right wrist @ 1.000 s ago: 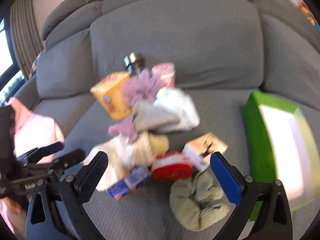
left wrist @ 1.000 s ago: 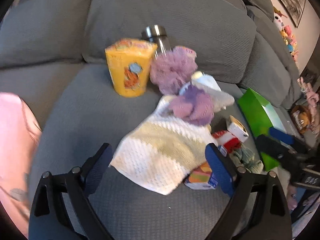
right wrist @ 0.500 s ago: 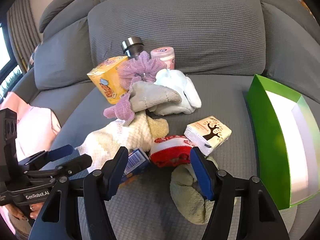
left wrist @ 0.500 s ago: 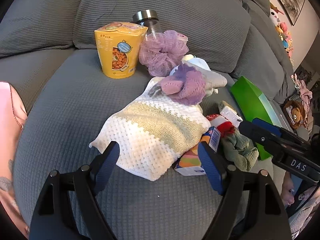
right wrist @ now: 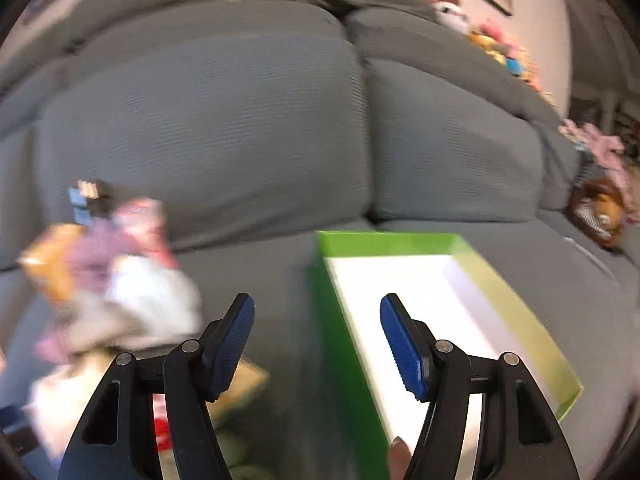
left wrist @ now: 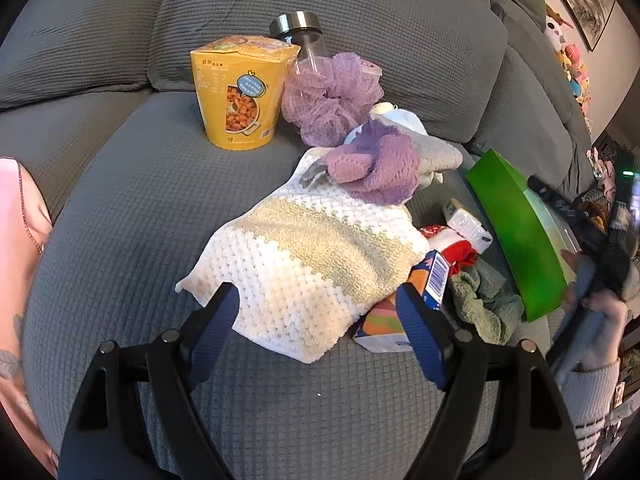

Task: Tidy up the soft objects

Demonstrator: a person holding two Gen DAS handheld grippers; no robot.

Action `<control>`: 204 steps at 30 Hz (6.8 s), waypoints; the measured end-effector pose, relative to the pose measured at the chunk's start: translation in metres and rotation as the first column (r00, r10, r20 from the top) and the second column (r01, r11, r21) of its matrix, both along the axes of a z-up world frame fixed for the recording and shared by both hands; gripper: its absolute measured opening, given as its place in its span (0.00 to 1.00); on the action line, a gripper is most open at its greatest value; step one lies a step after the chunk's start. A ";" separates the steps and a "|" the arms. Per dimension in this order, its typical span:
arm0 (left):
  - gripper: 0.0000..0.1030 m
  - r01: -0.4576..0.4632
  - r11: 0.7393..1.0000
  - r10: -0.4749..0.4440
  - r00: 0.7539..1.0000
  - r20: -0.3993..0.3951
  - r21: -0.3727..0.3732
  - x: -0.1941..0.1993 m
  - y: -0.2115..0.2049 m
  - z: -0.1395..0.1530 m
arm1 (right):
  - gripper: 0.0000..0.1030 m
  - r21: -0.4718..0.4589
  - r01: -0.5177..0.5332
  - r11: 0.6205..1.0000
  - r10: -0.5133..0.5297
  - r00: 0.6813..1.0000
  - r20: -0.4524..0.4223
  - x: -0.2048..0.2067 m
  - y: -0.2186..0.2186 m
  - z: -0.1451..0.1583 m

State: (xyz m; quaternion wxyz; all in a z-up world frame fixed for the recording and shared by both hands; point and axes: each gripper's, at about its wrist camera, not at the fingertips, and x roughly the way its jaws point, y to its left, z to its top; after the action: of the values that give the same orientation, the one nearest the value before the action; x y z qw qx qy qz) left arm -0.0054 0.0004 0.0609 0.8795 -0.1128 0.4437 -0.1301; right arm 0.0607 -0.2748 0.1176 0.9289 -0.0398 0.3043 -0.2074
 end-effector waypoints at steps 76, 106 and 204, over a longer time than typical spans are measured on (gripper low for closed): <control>0.43 0.192 0.979 -0.182 0.974 0.139 -0.067 -0.031 -0.067 0.049 | 0.65 0.532 -0.461 0.710 0.588 0.804 -0.089 -0.059 0.110 -0.013; 0.42 0.565 0.825 -0.561 0.824 0.077 -0.033 0.029 -0.283 0.044 | 0.51 0.641 -0.011 0.768 0.010 1.000 0.005 -0.099 -0.115 -0.008; 0.03 0.013 0.988 -0.001 0.997 0.077 -0.153 -0.064 -0.052 0.057 | 0.18 0.656 -0.486 0.578 0.617 0.786 0.038 -0.090 0.116 -0.013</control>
State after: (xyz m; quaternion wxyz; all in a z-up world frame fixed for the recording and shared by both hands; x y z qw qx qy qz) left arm -0.0694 -0.0518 0.1176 0.8841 -0.1735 0.3988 -0.1711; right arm -0.0290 -0.1584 0.1045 0.8686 0.1626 0.4167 0.2132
